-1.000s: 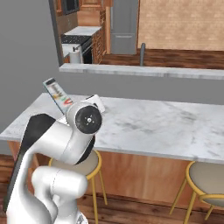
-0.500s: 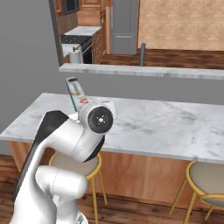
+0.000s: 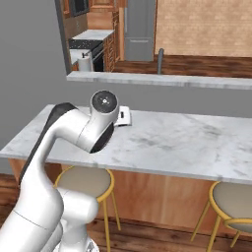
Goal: Retrieve the tupperware and aluminum foil from the cabinet and place them on the dining counter near the plate with hot dog and eggplant to prepare for storing leftovers.
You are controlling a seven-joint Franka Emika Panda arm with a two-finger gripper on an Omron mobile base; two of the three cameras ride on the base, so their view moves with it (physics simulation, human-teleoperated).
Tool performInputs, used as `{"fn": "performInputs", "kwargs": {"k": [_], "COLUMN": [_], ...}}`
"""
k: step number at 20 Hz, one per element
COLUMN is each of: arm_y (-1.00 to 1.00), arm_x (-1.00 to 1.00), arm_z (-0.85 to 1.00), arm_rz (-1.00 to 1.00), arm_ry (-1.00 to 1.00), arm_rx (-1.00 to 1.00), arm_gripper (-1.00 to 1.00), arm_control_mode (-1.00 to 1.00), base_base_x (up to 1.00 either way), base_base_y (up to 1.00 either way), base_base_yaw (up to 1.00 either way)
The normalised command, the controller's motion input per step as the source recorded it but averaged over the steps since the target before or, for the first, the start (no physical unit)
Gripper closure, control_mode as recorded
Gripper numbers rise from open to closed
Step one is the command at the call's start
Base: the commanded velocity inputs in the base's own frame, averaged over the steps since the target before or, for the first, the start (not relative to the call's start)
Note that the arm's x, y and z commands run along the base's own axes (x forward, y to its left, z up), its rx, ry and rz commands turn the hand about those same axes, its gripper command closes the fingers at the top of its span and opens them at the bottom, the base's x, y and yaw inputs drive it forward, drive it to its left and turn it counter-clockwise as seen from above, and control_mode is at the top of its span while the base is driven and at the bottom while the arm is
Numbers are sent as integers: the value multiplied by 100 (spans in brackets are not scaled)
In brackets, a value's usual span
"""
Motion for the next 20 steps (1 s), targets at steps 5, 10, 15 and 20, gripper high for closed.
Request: {"fn": "performInputs", "kwargs": {"k": [5, 10, 15, 20], "arm_y": [0, -2, -15, -7], "arm_x": [73, 76, 71, 64], "arm_z": [-64, -65, -50, -51], "arm_rz": [-3, 0, -2, -1], "arm_ry": [10, 3, 1, 0], "arm_rx": [-2, 0, 0, 0], "arm_gripper": [100, 100, 100, 100], "arm_control_mode": [-100, -100, -100, -100], "base_base_x": [0, 0, 0, 0], "base_base_y": [0, 0, 0, 0], "base_base_yaw": [0, 0, 0, 0]}}
